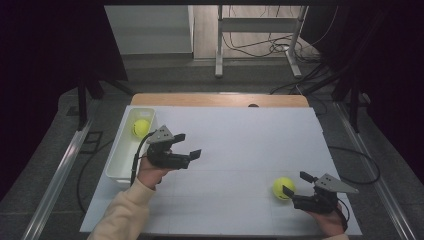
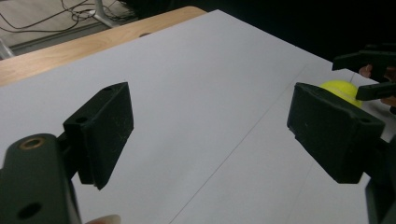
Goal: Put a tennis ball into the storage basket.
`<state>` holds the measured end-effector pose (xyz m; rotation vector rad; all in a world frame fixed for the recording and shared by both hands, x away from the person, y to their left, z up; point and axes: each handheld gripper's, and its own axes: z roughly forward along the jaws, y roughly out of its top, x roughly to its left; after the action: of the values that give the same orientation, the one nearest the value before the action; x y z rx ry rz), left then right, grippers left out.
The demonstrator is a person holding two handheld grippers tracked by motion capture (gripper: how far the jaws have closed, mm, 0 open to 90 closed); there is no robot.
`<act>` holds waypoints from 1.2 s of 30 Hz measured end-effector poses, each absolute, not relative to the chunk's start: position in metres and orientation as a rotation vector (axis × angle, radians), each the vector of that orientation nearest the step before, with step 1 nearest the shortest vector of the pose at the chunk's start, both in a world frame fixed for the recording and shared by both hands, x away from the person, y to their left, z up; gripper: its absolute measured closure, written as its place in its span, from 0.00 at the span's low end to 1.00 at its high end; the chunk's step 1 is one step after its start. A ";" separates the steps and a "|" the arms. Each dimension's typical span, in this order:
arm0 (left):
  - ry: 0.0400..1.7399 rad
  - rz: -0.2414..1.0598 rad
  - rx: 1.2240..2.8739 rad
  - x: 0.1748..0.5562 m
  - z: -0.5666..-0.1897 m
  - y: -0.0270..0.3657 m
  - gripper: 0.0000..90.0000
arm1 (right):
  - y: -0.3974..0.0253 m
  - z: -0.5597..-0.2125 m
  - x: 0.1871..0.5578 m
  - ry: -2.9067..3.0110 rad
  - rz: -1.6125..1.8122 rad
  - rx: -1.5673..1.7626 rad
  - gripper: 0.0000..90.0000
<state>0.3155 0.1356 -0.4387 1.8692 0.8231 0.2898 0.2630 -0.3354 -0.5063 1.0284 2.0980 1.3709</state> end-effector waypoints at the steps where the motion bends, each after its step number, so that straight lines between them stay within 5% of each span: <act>1: 0.821 0.289 1.875 0.316 -0.440 0.134 0.17 | -0.335 -0.506 0.263 2.099 1.370 1.030 0.15; 36: 0.742 0.237 1.987 0.310 -0.465 0.085 0.16 | -0.331 -0.506 0.265 2.111 1.385 1.005 0.15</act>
<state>0.3100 0.0848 -0.4649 1.9869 0.7420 0.2369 0.2652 -0.3315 -0.5061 1.0049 2.1107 1.3847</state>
